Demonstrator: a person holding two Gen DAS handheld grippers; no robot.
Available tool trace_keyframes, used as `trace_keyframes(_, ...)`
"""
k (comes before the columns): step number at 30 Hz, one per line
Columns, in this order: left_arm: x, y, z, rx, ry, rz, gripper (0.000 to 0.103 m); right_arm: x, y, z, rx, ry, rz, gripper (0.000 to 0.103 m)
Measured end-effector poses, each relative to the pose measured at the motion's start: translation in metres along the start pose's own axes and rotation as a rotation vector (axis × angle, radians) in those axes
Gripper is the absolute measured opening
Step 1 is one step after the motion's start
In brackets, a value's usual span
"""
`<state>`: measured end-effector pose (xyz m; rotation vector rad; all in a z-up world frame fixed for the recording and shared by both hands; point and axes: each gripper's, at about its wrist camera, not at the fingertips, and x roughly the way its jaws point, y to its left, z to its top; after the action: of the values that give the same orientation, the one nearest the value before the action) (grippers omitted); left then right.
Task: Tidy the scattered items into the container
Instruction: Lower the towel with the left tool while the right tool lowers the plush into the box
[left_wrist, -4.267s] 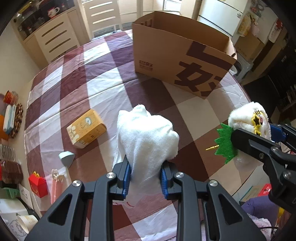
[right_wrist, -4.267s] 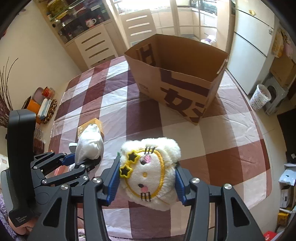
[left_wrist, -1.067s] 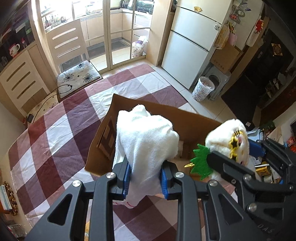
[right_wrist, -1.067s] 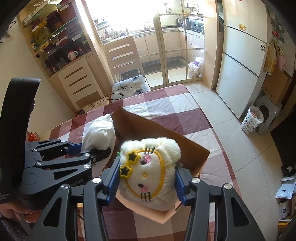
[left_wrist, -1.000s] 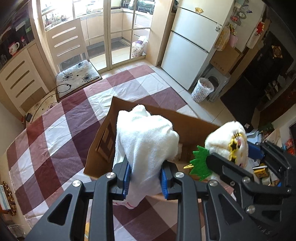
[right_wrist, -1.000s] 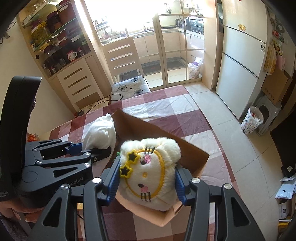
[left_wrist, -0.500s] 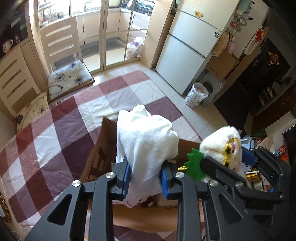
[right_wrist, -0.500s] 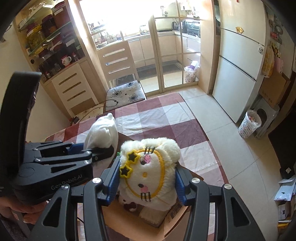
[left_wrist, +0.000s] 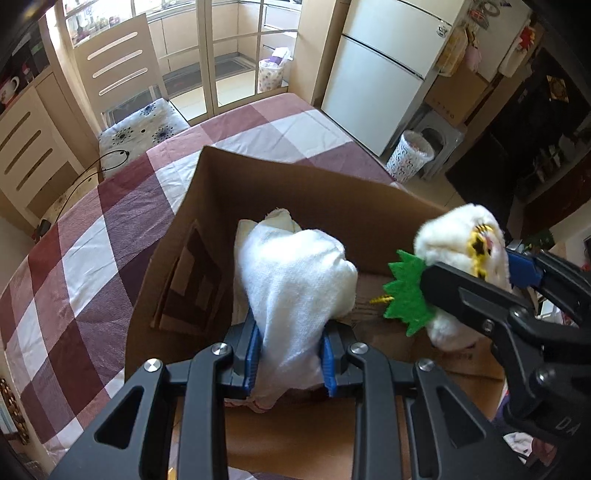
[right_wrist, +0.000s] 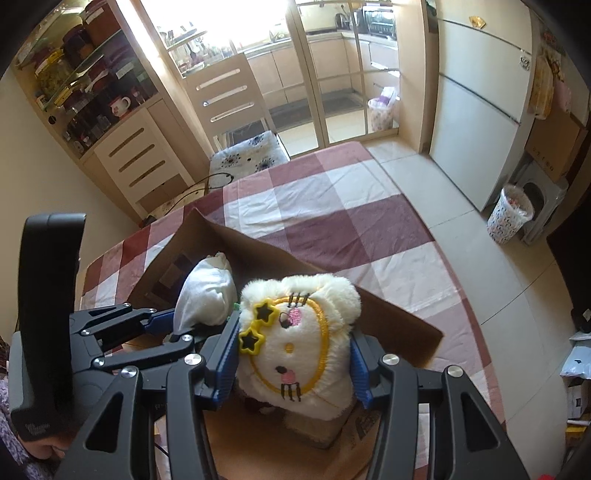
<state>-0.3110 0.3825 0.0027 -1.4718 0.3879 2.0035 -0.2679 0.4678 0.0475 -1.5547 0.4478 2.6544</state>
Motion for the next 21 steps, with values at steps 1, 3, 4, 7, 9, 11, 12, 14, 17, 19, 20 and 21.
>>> trace_keyframes(1,0.001,0.001,0.000,0.002,0.002,0.000,0.028,0.003,0.001,0.000,-0.001,0.004,0.005,0.052)
trace_keyframes(3,0.004,0.001,-0.003,0.004,0.006,0.004,0.028,0.010,0.002,-0.001,-0.004,0.015,0.009,0.052)
trace_keyframes(4,0.005,0.001,-0.004,0.007,0.010,0.007,0.028,0.013,0.002,-0.002,-0.005,0.021,0.011,0.052)
trace_keyframes(7,0.010,0.003,-0.007,0.013,0.017,0.014,0.028,0.022,0.004,-0.003,-0.014,0.036,0.017,0.052)
trace_keyframes(9,0.013,0.004,-0.009,0.014,0.026,0.011,0.028,0.028,0.004,-0.004,-0.017,0.048,0.018,0.052)
trace_keyframes(11,0.016,0.004,-0.012,0.018,0.032,0.014,0.028,0.034,0.003,-0.006,-0.021,0.062,0.017,0.052)
trace_keyframes(12,0.018,0.004,-0.013,0.024,0.034,0.017,0.028,0.036,0.003,-0.007,-0.021,0.066,0.015,0.052)
trace_keyframes(14,0.021,0.002,-0.015,0.036,0.039,0.025,0.028,0.040,0.002,-0.008,-0.026,0.074,0.006,0.052)
trace_keyframes(17,0.025,0.001,-0.015,0.042,0.048,0.028,0.028,0.044,0.001,-0.008,-0.026,0.086,0.002,0.052)
trace_keyframes(19,0.028,0.000,-0.015,0.043,0.052,0.030,0.028,0.047,0.001,-0.008,-0.026,0.092,-0.003,0.052)
trace_keyframes(20,0.029,0.000,-0.015,0.043,0.055,0.030,0.028,0.048,0.000,-0.009,-0.028,0.094,-0.006,0.052)
trace_keyframes(21,0.030,0.000,-0.015,0.043,0.056,0.031,0.028,0.049,0.000,-0.009,-0.027,0.095,-0.007,0.052)
